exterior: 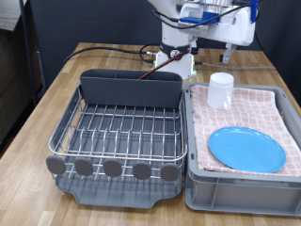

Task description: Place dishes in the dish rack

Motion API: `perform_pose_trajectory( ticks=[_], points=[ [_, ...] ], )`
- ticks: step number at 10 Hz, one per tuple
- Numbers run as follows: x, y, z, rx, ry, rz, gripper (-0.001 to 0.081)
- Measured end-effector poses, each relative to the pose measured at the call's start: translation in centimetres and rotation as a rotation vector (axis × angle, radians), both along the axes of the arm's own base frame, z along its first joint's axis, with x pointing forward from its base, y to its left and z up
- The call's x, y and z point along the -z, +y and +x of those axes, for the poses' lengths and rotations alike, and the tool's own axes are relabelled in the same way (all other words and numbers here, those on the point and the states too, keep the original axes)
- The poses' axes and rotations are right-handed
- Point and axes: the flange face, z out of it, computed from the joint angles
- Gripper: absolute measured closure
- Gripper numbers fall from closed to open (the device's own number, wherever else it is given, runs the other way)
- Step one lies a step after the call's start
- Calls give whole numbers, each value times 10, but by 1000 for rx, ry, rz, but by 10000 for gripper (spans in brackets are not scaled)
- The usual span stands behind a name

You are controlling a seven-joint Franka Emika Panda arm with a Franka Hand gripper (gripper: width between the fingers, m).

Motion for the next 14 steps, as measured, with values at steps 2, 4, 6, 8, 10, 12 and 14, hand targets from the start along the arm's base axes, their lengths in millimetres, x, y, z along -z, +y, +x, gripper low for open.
perform_pose_trajectory(
  ticks=[2, 4, 6, 8, 10, 12, 14],
  points=[
    [8, 6, 20, -56, -20, 46, 4],
    [17, 14, 39, -129, -41, 49, 4],
    [17, 14, 40, -117, -46, 61, 4],
    [17, 20, 39, -134, -42, 82, 4],
    [19, 30, 38, -149, -19, 71, 4],
    [12, 46, 40, -157, 18, 35, 4],
    [4, 59, 46, -160, 34, 23, 4]
  ],
)
